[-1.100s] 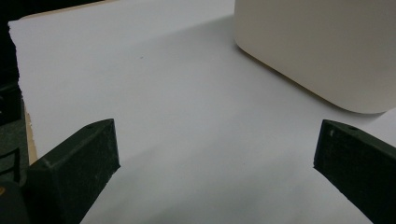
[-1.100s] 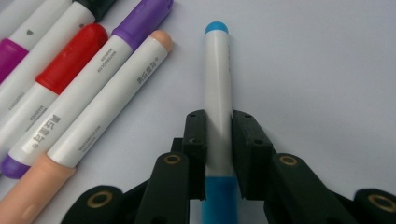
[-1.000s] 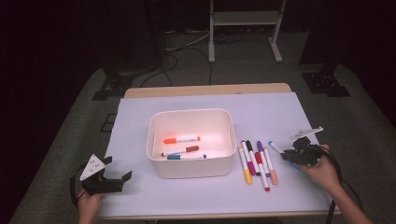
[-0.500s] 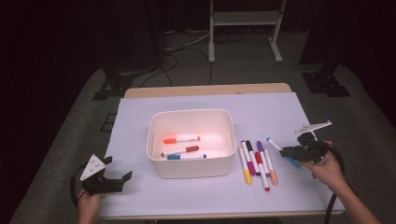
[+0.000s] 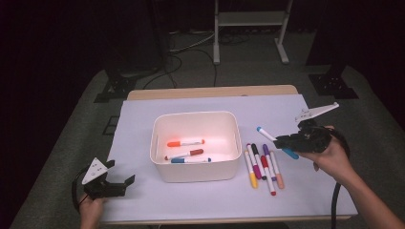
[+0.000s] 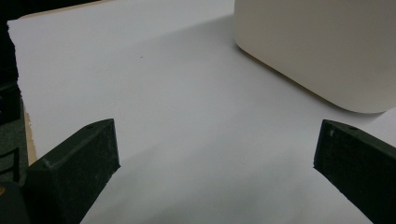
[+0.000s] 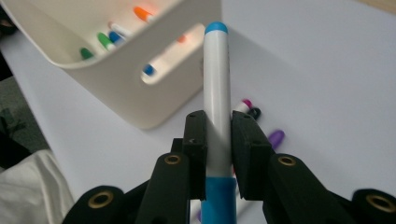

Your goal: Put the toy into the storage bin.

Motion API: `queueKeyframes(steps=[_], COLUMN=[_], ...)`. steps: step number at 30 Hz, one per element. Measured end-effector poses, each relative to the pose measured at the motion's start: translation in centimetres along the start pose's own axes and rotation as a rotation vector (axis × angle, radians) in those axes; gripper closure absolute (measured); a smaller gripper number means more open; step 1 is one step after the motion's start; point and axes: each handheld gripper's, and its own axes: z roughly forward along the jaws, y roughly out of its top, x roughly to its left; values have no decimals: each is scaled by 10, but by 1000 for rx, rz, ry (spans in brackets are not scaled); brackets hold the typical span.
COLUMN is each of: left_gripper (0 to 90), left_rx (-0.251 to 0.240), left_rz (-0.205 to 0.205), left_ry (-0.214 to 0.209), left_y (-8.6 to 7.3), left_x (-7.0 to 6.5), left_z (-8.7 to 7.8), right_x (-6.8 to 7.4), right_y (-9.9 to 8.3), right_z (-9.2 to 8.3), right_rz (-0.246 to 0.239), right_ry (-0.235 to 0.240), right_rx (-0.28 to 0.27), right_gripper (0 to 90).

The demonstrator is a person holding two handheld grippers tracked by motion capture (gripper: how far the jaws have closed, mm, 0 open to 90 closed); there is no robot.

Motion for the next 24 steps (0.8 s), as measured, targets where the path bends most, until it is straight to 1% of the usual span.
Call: queueKeyframes(steps=[2,8,13,17,24], left_gripper=[0,0,0,0,0], left_rx=[-2,1,-2,1,1], left_rz=[-2,-3,-6,-5,-7], left_ry=[0,-3,-4,-4,-4], left_y=[0,0,0,0,0], left_x=[0,0,0,0,0], left_z=[0,0,0,0,0], right_x=[8,28,43,54,73], right_y=[12,42,61,74,94], right_z=[-2,-5,-5,-2,12], right_rz=[-30,-91,-138,-162,-215], right_ry=[15,43,67,93,153], right_rx=[-5,-7,-17,-16,-6], right_gripper=[757,757,758,757,757])
